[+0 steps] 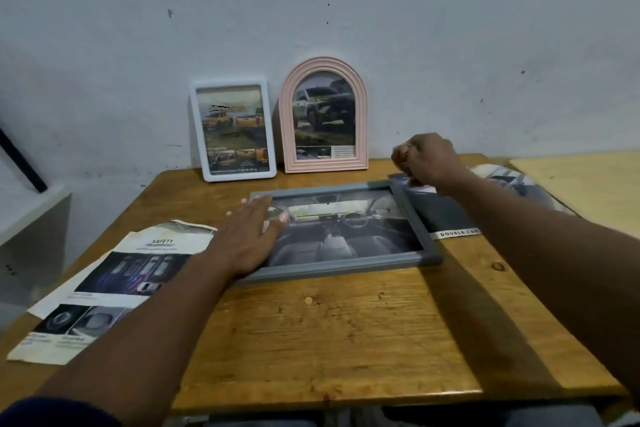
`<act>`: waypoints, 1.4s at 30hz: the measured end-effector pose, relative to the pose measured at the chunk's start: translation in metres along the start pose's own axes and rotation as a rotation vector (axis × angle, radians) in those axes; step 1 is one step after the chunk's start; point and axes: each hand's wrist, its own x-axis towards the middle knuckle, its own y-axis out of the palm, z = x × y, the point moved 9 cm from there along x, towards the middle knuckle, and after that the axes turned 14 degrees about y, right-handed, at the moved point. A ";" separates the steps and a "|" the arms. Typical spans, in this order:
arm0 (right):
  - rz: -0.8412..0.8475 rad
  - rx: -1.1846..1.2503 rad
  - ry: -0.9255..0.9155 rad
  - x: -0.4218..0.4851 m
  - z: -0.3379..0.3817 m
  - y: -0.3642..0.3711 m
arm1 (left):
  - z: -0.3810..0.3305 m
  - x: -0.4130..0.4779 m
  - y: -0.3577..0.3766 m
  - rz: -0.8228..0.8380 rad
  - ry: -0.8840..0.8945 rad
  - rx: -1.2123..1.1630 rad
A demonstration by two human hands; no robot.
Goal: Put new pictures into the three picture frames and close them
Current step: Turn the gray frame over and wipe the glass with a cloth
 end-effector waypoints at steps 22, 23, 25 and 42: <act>0.183 -0.439 -0.145 -0.074 -0.053 0.069 | -0.008 -0.005 0.007 -0.022 0.000 -0.013; 0.196 -0.444 -0.144 -0.087 -0.056 0.064 | -0.008 -0.006 0.006 -0.020 -0.004 -0.027; 0.206 -0.431 -0.148 -0.111 -0.059 0.056 | -0.010 -0.006 0.005 -0.026 -0.011 -0.044; 0.464 -0.088 -0.263 -0.194 0.055 0.130 | -0.005 -0.024 -0.010 -0.198 -0.062 -0.334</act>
